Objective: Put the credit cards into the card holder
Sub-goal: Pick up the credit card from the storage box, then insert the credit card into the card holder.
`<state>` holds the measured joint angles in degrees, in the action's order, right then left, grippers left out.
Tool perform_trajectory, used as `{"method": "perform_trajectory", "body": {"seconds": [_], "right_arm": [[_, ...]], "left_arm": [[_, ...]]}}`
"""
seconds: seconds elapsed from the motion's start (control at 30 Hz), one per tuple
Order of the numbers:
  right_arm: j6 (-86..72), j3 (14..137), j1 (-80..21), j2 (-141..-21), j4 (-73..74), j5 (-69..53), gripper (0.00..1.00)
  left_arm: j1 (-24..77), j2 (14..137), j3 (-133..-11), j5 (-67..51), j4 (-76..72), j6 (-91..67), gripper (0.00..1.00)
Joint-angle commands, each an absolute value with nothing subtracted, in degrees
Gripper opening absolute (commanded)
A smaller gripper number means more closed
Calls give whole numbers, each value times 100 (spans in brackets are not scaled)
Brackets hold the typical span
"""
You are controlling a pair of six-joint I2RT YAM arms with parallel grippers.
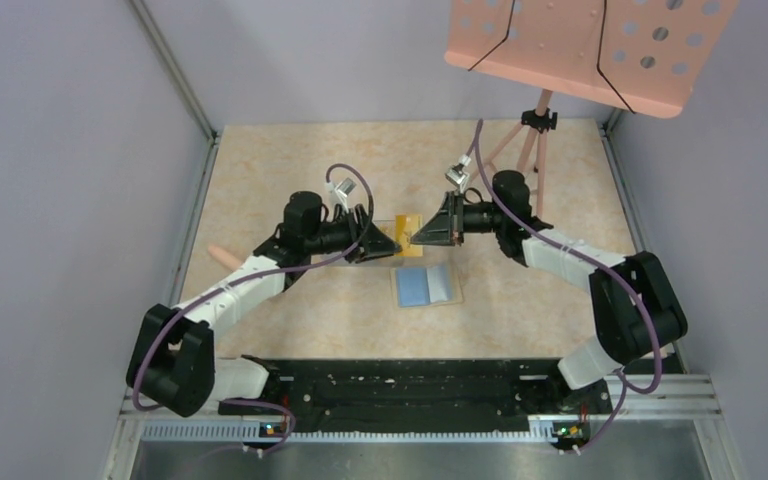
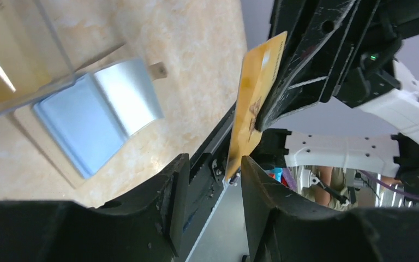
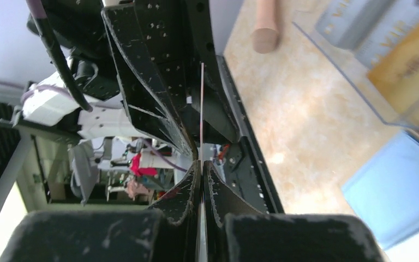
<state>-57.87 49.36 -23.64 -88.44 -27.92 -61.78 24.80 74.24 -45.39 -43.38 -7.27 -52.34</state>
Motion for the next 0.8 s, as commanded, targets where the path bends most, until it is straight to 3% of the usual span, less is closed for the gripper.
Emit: {"method": "perform_trajectory", "body": {"seconds": [0.0, 0.27, 0.77], "right_arm": [[-4597, 4654, -2146, -8528, -1370, -5552, 0], [-3185, 4133, -1892, -8560, 227, -4697, 0], [-2408, 4356, -1891, -9417, 683, -4474, 0]], "left_arm": [[2478, 7372, -3995, -3919, -730, -5387, 45], [2556, 7992, -3793, -3138, 395, -5074, 45], [3585, 9621, -5220, -1353, 2265, -4548, 35]]}}
